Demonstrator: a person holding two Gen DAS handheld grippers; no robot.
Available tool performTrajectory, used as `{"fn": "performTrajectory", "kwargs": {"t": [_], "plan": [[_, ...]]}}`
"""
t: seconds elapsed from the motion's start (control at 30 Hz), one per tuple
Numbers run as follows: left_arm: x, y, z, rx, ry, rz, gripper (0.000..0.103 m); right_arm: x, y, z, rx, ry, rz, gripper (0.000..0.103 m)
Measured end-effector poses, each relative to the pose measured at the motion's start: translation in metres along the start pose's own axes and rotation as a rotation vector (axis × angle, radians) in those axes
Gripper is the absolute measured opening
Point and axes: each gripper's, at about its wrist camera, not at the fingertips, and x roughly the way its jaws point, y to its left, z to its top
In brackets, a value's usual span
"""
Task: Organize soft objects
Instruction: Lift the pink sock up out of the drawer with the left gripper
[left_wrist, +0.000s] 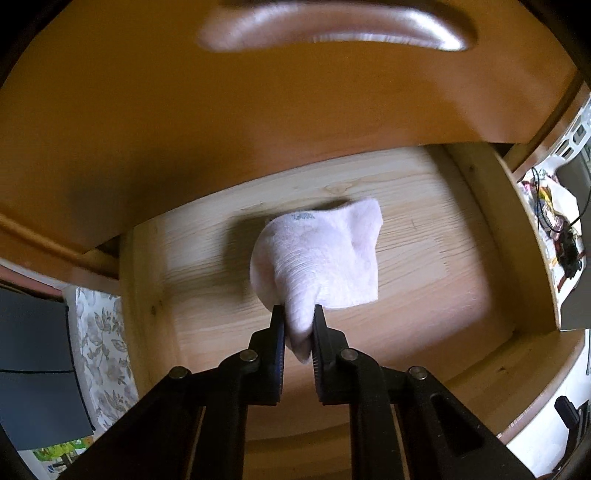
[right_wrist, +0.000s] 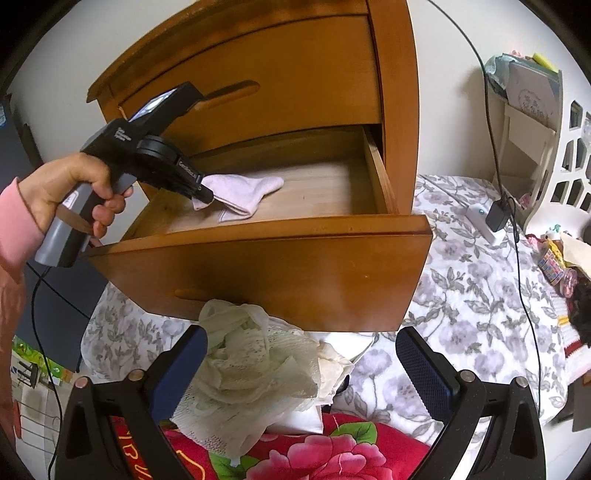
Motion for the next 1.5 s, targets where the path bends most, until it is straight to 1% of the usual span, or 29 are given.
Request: {"fn": "performTrajectory", "kwargs": {"t": [0.23, 0.27, 0.3, 0.47, 0.57, 0.87, 1.07, 1.27, 1.4, 1.5], "plan": [[-0.034, 0.001, -0.013, -0.037, -0.065, -0.006, 0.012, -0.017, 0.010, -0.001, -0.016, -0.027, -0.001, 0.103], [-0.043, 0.006, -0.015, -0.039, -0.075, -0.008, 0.012, -0.019, 0.010, 0.000, -0.016, -0.030, -0.002, 0.103], [-0.042, 0.015, -0.012, -0.039, -0.083, -0.010, 0.012, -0.022, 0.011, 0.000, -0.017, -0.035, -0.004, 0.103], [-0.059, 0.022, -0.020, -0.062, -0.131, -0.024, 0.012, -0.030, 0.015, -0.001, -0.023, -0.048, -0.006, 0.103], [-0.076, 0.026, -0.025, -0.075, -0.173, -0.035, 0.012, -0.036, 0.019, -0.002, -0.029, -0.058, -0.007, 0.103], [-0.136, 0.030, -0.041, -0.094, -0.328, -0.056, 0.011, -0.054, 0.026, -0.003, -0.037, -0.085, -0.013, 0.103], [-0.191, 0.038, -0.055, -0.116, -0.458, -0.057, 0.011, -0.067, 0.033, -0.004, -0.049, -0.106, -0.010, 0.103], [-0.240, 0.039, -0.078, -0.116, -0.572, -0.070, 0.011, -0.080, 0.038, -0.004, -0.050, -0.131, -0.010, 0.103], [-0.259, 0.037, -0.095, -0.111, -0.631, -0.086, 0.011, -0.086, 0.039, -0.006, -0.043, -0.136, -0.015, 0.103], [-0.275, 0.034, -0.115, -0.107, -0.689, -0.089, 0.011, -0.092, 0.043, -0.007, -0.048, -0.145, -0.015, 0.103]]}}
